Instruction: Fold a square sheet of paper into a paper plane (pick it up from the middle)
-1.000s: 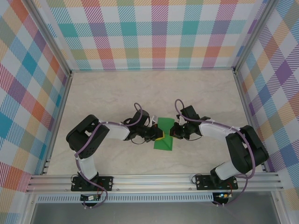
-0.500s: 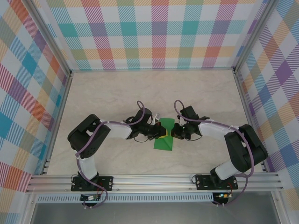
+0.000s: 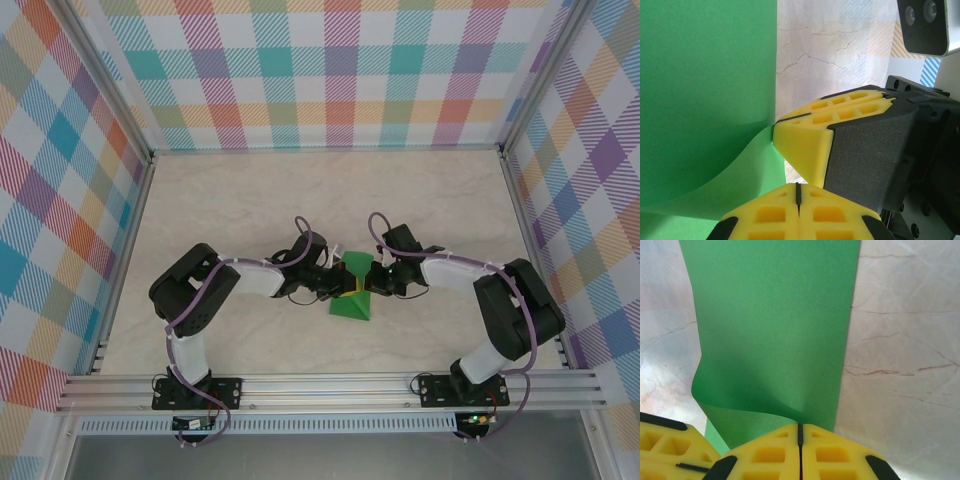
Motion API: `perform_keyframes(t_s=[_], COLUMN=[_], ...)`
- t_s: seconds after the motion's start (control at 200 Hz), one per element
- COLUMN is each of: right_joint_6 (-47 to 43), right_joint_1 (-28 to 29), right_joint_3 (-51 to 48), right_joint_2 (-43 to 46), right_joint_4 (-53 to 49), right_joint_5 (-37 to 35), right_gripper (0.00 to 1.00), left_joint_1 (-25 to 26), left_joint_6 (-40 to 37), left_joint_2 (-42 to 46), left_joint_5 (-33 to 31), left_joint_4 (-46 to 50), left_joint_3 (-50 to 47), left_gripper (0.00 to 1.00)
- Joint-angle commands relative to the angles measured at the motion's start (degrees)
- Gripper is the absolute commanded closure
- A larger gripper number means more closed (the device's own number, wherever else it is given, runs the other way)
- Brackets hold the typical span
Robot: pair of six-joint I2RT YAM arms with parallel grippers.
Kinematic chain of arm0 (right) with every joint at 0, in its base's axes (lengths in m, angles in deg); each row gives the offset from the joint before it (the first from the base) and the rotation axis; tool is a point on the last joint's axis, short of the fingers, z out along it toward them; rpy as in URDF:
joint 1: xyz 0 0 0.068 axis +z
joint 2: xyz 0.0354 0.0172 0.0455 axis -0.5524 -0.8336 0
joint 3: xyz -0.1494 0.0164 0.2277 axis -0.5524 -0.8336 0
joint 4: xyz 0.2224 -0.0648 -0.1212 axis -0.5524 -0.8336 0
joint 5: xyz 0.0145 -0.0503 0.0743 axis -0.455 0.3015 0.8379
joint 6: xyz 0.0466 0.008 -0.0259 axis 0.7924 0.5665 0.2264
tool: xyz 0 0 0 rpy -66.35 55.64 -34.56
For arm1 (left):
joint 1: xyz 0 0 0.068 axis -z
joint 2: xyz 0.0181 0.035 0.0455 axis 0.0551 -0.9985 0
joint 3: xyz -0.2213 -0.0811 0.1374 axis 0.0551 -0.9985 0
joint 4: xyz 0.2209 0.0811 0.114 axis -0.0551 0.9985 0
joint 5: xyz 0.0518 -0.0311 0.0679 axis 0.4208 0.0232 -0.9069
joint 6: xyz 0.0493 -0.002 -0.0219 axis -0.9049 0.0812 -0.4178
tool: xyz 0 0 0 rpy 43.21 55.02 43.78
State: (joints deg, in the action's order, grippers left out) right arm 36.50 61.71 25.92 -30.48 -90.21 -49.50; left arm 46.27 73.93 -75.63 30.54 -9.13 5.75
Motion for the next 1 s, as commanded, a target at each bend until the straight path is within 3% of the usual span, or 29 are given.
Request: perform_keyframes(t_s=[0.0,0.995], right_joint_6=[-1.3,-0.7], right_joint_1=[0.0,0.0], right_joint_3=[1.5,1.0], right_joint_2=[-0.6,-0.5], right_joint_4=[-1.0,-2.4], right_joint_5=[-0.4,-0.7], right_gripper=[0.93,0.93], left_joint_1=[0.8,0.8], left_joint_6=[-0.7,-2.1], left_joint_2=[-0.9,-2.4], left_joint_5=[0.3,0.0], left_joint_4=[1.0,2.5], left_joint_3=[1.3,2.3], left_gripper=[0.99,1.0])
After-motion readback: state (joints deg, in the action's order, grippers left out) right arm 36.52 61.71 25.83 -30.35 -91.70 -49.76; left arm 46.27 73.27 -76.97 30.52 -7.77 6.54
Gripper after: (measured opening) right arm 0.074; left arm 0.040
